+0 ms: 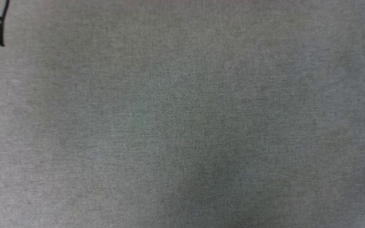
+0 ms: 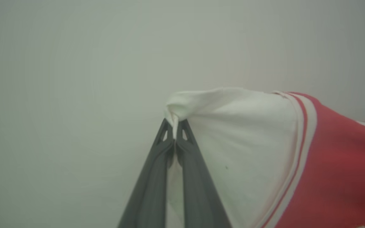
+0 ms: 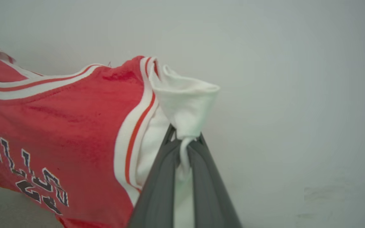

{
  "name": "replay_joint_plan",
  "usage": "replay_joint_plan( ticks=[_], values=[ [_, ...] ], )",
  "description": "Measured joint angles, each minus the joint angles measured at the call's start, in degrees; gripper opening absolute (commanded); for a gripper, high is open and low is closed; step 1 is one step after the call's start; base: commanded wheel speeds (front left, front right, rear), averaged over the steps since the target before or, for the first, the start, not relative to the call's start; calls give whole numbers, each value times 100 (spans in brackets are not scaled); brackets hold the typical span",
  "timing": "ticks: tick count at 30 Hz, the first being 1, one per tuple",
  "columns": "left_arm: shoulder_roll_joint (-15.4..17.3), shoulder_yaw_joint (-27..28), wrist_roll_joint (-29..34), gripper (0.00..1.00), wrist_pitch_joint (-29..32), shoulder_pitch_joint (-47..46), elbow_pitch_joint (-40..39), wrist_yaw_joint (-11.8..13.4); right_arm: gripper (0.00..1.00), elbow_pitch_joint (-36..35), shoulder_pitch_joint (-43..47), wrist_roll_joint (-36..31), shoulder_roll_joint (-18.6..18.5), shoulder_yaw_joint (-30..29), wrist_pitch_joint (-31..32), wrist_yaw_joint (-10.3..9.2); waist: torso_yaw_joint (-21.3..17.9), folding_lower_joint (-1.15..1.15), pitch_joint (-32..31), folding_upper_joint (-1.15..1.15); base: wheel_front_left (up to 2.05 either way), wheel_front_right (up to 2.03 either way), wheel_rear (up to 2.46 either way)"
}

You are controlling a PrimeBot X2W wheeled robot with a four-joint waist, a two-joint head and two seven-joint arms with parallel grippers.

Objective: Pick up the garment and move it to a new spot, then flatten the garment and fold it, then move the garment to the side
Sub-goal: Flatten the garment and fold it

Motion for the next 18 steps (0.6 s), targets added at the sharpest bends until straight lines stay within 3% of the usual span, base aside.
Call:
replay_joint_plan(
  ticks=[10,18],
  values=[
    [-205,42,-219,0,-149,361,583,-266,0,425,56,419,44,644,-219,0,51,0,183,0,0,0,0],
    [-207,207,-405,0,-207,1630,557,-481,0,286,1308,999,-199,1227,-392,-1,110,-1,-338,0,0,0,0]
  ],
)
